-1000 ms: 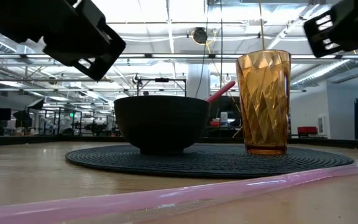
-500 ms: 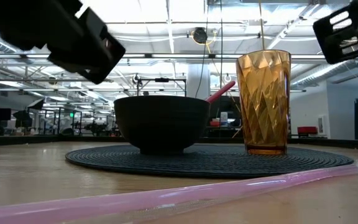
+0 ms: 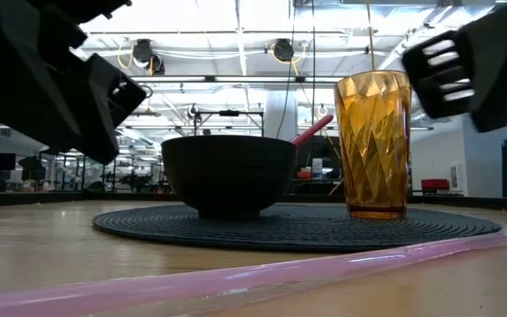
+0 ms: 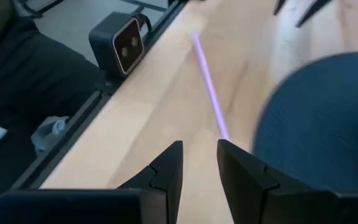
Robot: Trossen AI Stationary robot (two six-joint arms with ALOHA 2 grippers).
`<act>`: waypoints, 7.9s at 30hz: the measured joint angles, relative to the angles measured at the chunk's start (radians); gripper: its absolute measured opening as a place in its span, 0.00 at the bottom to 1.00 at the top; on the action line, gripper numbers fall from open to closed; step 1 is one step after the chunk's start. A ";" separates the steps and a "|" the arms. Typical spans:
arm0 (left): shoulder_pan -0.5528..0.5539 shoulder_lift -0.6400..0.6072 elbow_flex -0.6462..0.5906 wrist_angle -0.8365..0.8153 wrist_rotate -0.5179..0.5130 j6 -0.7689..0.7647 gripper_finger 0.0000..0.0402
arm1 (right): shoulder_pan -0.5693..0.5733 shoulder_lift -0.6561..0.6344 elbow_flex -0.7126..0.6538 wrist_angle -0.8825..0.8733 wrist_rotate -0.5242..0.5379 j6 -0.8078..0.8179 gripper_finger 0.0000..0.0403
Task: Pick & Place Utensil
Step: Put the pink straw into the brown cup
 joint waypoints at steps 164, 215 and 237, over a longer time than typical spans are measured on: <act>-0.167 0.000 0.000 -0.071 -0.289 -0.117 0.30 | -0.172 0.165 0.427 -0.809 -0.262 0.325 0.23; -0.168 0.000 0.000 -0.072 -0.288 -0.115 0.30 | -0.153 0.171 0.422 -0.883 -0.267 0.286 0.01; -0.168 0.000 0.000 -0.070 -0.288 -0.109 0.30 | -0.157 -0.237 0.423 -0.820 -0.160 0.068 0.01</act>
